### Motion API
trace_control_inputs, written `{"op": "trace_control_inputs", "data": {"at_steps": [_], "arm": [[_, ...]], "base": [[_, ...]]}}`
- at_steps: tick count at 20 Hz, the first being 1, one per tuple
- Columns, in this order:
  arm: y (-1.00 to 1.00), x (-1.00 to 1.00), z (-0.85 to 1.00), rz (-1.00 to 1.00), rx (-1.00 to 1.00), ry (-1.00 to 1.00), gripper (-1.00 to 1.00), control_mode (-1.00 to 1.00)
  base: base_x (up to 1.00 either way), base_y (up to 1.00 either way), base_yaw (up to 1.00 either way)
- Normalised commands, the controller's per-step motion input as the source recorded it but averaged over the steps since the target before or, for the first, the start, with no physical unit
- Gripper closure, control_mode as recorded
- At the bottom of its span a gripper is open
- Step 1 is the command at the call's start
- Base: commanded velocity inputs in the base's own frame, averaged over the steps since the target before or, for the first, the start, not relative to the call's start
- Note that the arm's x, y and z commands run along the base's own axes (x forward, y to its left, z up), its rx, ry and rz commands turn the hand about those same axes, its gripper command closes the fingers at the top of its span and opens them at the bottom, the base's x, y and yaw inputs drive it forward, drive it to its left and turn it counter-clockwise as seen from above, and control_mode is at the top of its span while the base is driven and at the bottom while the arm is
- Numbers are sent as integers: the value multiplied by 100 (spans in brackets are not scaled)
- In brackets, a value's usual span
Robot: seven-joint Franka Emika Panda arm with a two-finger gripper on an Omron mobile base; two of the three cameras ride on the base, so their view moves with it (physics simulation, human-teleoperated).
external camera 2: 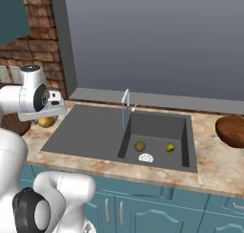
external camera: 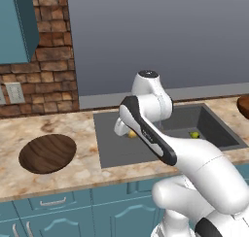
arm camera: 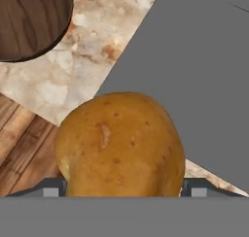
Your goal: Pick the potatos from the sink and place them in one bowl. Place the pear in the other bowl. Then turn off the sink faucet.
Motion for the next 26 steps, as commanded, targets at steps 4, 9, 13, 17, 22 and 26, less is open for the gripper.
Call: {"op": "trace_control_inputs", "data": {"at_steps": [4, 9, 13, 17, 22, 26], "arm": [[59, -12, 0, 19, 0, 0, 100, -100], [58, -4, 0, 21, 0, 0, 100, -100], [44, -1, 0, 24, 1, 0, 100, -100], [38, -6, 0, 22, 2, 0, 100, -100], [47, 0, 0, 17, 0, 0, 100, -100], [49, 0, 1, 11, 0, 0, 100, -100]], "base": [[0, 0, 0], [0, 0, 0], [0, 0, 0], [0, 0, 0], [0, 0, 0], [0, 0, 0]]}}
